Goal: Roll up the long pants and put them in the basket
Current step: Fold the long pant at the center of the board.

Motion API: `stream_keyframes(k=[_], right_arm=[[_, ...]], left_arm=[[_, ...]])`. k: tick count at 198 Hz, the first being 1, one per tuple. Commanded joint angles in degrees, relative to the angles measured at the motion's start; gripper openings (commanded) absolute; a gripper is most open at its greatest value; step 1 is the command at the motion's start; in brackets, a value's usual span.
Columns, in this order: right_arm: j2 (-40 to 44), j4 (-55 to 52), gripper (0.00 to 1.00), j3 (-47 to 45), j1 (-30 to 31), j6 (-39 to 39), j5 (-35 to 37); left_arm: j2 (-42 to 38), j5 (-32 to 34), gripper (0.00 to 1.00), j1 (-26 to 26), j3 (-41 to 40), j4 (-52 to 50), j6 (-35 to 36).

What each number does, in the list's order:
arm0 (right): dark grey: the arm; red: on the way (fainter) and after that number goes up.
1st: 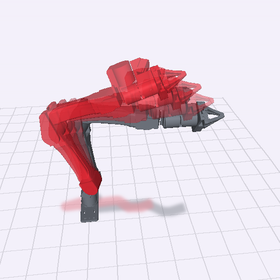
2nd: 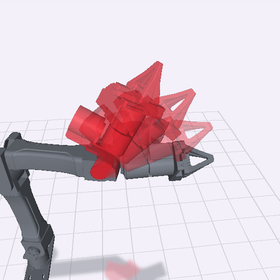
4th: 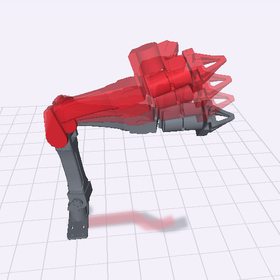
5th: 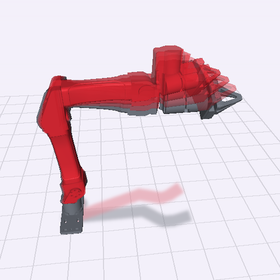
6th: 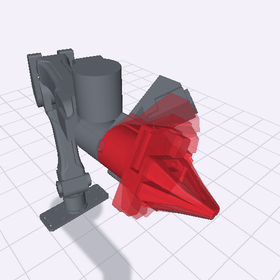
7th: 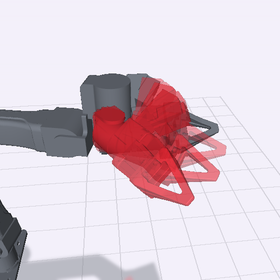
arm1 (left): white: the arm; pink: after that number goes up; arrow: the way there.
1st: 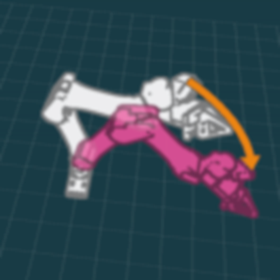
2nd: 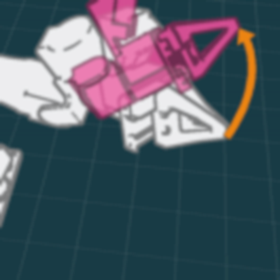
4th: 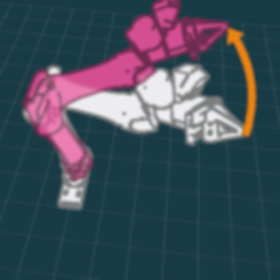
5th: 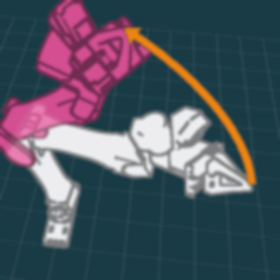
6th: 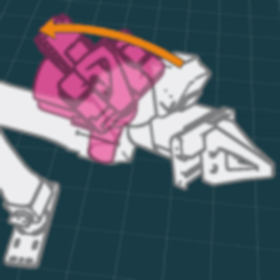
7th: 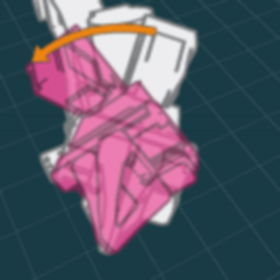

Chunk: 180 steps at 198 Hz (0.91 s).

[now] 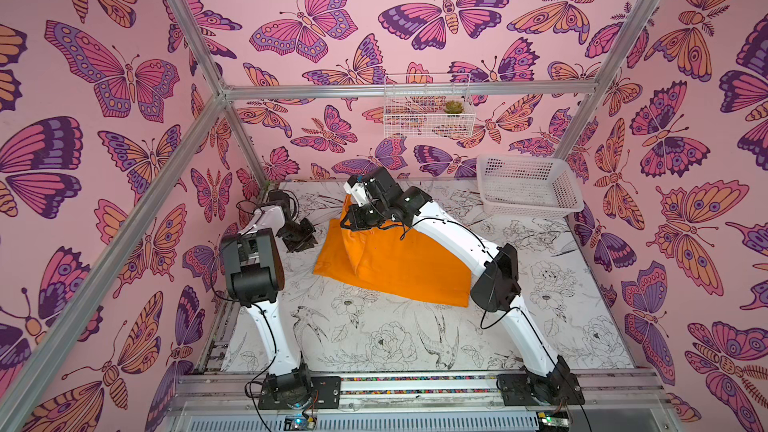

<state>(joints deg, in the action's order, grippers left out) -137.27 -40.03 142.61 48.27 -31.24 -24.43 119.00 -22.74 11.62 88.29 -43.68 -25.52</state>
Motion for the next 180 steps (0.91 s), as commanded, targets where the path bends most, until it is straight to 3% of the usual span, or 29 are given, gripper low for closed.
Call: stream_keyframes(k=[1,71,79,93,101,115,149,180], right_arm=[[-3.04,6.87,0.00,1.02,0.72,-2.39,-3.39],[-13.66,21.54,0.01,3.05,0.64,-7.02,-4.07],[-15.09,23.48,0.08,3.69,0.61,-8.09,-4.98],[-16.52,27.15,0.32,4.04,0.31,-9.66,-6.76],[-16.30,28.59,0.38,3.58,0.09,-10.29,-6.84],[-13.46,31.36,0.46,1.05,-0.31,-9.51,-7.06],[-2.36,28.51,0.49,-5.54,-2.68,-3.40,-4.73],[12.36,28.88,0.48,-24.97,-6.99,-0.26,-3.29]], left_arm=[[-1.22,-0.71,0.19,0.34,0.31,-0.69,0.98],[-4.19,-2.97,0.19,0.15,-1.41,-0.68,0.03],[-4.42,-2.88,0.19,0.16,-1.61,-0.70,-0.09],[-4.87,-3.09,0.19,0.16,-1.88,-0.70,-0.21],[-5.30,-3.11,0.19,0.08,-2.15,-0.70,-0.39],[-6.23,-2.83,0.19,-0.02,-2.58,-0.64,-0.45],[-9.58,-1.75,0.19,-0.21,-3.29,-0.81,-1.00],[-14.58,0.18,0.20,-1.99,-3.15,-1.09,-1.09]])
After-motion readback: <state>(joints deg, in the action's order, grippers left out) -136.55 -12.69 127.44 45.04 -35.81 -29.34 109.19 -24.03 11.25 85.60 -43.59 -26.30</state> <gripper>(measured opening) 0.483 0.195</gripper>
